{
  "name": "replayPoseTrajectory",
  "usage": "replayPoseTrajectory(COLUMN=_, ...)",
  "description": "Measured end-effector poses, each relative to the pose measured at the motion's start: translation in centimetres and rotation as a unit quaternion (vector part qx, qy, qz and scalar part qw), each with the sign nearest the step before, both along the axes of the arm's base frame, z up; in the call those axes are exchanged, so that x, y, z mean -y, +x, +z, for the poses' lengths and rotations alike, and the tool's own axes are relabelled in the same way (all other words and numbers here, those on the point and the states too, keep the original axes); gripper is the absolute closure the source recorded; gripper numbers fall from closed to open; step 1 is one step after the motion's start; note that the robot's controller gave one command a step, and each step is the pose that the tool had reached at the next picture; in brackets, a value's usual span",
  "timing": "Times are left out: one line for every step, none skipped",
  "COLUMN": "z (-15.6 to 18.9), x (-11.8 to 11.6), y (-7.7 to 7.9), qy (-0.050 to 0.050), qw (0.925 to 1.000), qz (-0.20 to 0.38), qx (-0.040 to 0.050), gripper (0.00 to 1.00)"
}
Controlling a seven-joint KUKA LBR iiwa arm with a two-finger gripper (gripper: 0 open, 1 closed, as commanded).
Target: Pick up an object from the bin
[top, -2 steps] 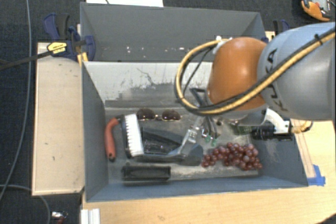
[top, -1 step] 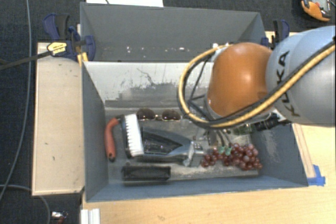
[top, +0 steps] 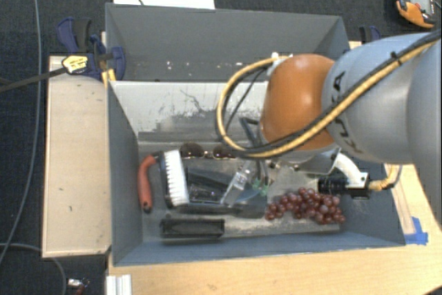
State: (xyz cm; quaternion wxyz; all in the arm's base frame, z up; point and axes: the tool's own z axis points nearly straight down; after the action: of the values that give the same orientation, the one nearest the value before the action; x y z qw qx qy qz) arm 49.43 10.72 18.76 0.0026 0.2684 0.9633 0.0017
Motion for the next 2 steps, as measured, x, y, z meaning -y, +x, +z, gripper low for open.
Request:
replayPoseTrajectory(z=-3.7, x=1.2, y=0.7, qy=0.0, qw=1.0, qz=0.0, qx=-0.002, gripper=0.0)
replayPoseTrajectory(z=-0.4, x=0.0, y=2.2, qy=0.002, qw=0.9973, qz=-0.074, qx=0.0015, gripper=0.0)
